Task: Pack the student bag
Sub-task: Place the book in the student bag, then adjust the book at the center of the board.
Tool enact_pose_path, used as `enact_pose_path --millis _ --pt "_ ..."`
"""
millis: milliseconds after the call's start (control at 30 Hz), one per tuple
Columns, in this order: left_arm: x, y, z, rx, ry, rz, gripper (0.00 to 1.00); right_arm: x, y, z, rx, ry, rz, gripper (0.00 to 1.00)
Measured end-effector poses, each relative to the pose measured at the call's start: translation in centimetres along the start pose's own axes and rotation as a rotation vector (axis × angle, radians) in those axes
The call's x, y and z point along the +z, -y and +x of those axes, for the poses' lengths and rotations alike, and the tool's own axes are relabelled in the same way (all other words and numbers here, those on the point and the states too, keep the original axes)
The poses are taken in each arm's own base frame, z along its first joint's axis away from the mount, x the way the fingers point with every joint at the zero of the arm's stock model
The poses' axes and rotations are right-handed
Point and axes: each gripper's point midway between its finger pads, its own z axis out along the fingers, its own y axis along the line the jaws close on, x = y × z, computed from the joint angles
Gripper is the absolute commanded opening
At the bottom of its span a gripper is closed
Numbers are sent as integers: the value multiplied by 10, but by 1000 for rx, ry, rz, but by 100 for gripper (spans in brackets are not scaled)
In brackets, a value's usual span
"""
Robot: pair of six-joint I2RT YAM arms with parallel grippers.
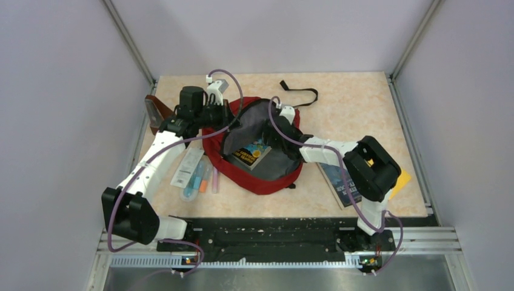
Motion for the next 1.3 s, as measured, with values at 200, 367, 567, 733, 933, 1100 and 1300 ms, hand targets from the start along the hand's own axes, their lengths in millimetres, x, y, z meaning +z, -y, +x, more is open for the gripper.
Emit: enact_pose_path --millis 200,367,567,733,933,1100,1300 --pt "0 -1 0 0 1 -4 0 1 -8 -9 -36 22 -30 67" --pt "0 -2 0 0 2 -11 0 -11 -2 -7 -70 24 -44 75" --pt "0 -3 0 0 3 -15 0 -60 12 -27 -120 58 -50 82" --pt "0 -2 0 -1 3 -13 0 -102 41 -59 -126 111 22 83" --pt "0 -1 0 -8 2 -9 0 -121 158 -67 16 93 291 90" --pt "0 -1 0 -14 2 -8 0 -148 260 -41 229 72 546 97" --pt "0 3 0 -21 -1 10 0 -201 345 -15 518 172 774 99"
